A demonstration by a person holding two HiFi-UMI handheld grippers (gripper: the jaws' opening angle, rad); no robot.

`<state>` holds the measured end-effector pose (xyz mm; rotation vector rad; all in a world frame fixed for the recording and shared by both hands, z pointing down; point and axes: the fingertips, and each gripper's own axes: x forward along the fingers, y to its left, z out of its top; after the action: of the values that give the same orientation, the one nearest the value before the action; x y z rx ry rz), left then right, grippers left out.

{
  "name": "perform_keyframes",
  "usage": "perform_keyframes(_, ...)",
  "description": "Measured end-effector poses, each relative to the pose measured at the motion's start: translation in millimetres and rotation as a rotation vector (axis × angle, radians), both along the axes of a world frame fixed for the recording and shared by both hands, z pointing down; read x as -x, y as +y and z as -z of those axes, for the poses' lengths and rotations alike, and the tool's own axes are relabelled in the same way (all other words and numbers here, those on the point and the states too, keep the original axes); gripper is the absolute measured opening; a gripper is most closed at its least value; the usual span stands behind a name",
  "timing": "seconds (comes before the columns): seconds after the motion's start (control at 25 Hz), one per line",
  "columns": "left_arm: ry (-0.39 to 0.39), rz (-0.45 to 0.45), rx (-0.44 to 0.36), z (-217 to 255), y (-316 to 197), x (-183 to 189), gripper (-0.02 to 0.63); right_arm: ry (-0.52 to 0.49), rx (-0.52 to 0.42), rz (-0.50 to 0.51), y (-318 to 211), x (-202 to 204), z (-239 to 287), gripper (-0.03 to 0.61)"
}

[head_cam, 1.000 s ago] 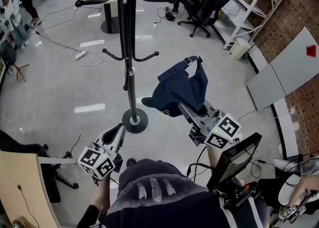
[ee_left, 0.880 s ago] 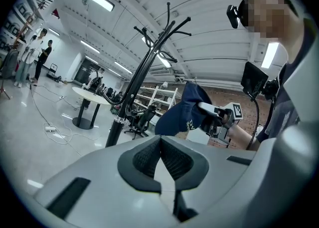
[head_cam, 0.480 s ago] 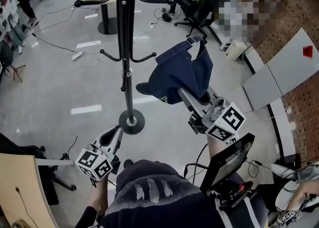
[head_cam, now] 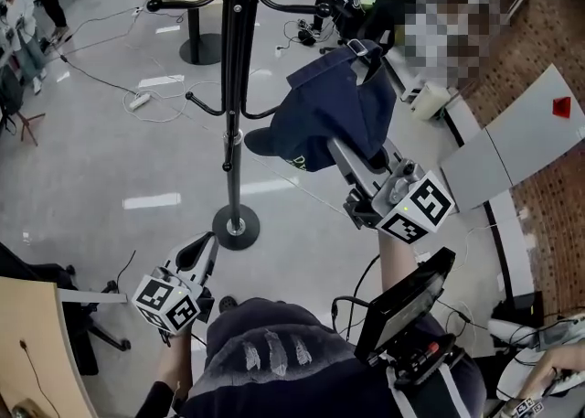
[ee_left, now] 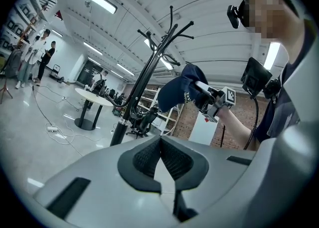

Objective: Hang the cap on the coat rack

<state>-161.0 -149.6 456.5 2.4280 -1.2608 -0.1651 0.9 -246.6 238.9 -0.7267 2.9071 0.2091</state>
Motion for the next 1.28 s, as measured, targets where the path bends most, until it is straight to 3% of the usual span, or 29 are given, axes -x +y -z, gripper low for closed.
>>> perform_keyframes(0.68,0.007,-0.013,0.008,-5.0,-0.7,8.1,0.006,0.053,-0.079,-0.016,-30.5,14.5,24.3,0.015)
perform_keyframes(1.28,0.009,-0.011,0.012,-8.2,-4.4,8.3,0.006,0.044,-0.042,0.013,-56.6,25.0,25.7,0.015)
